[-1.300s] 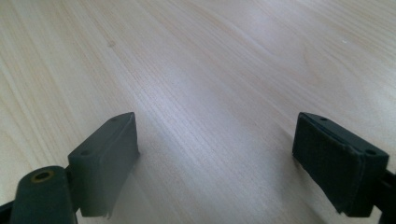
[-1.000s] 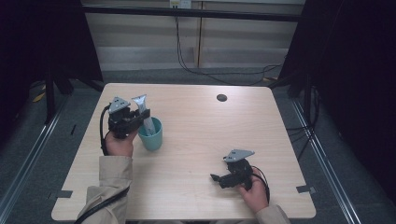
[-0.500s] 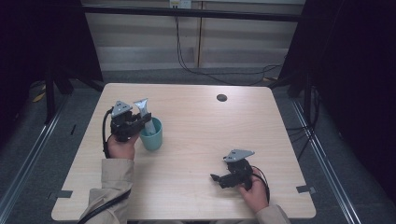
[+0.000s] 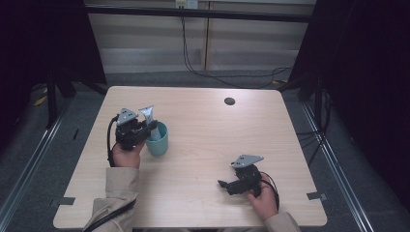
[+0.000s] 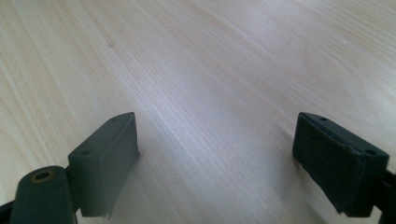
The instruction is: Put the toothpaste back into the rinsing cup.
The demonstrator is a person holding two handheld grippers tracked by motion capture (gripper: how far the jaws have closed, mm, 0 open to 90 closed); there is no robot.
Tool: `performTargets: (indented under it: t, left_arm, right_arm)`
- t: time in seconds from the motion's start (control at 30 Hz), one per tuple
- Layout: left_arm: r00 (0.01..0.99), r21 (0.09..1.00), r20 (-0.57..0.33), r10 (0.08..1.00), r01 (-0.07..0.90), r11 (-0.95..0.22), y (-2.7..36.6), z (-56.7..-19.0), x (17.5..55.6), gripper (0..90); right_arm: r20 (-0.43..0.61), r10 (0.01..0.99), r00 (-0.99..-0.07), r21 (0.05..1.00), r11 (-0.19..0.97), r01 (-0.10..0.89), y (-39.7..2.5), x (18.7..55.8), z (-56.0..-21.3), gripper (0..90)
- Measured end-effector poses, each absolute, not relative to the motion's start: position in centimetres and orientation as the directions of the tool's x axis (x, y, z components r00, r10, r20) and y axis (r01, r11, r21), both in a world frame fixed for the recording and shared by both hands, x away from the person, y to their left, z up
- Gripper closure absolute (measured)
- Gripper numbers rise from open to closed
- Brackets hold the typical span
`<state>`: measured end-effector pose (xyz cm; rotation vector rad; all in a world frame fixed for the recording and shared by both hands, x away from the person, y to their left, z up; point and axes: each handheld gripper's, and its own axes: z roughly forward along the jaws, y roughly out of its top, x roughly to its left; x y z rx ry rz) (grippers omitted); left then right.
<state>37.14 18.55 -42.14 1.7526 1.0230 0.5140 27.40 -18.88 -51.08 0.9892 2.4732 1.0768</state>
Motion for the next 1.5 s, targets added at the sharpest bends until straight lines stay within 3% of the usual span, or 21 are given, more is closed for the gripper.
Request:
performTargets:
  t: [1.5]
  left_arm:
    - [0.513, 0.914, -0.158, 0.844, 0.4, -0.072, 20.9, -43.1, 35.4, 70.2]
  right_arm:
    - [0.025, 0.681, -0.731, 0.725, 0.491, 0.483, -18.9, 27.4, -51.1, 13.6]
